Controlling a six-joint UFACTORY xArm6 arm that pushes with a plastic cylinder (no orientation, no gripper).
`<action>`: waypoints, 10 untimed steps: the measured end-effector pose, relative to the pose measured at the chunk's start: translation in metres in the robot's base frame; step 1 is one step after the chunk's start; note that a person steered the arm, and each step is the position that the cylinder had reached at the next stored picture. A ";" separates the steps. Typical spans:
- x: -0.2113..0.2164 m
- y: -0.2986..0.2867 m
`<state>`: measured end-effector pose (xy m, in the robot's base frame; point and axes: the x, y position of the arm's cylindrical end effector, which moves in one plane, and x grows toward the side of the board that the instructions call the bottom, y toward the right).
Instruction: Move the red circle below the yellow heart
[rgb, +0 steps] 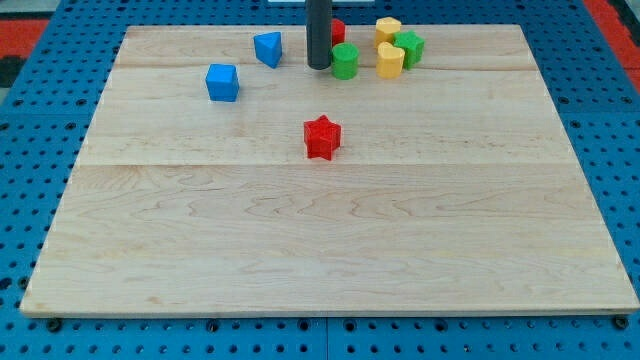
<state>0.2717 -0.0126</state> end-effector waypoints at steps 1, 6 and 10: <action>-0.051 -0.025; -0.075 0.075; 0.037 0.103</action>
<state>0.3082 0.0909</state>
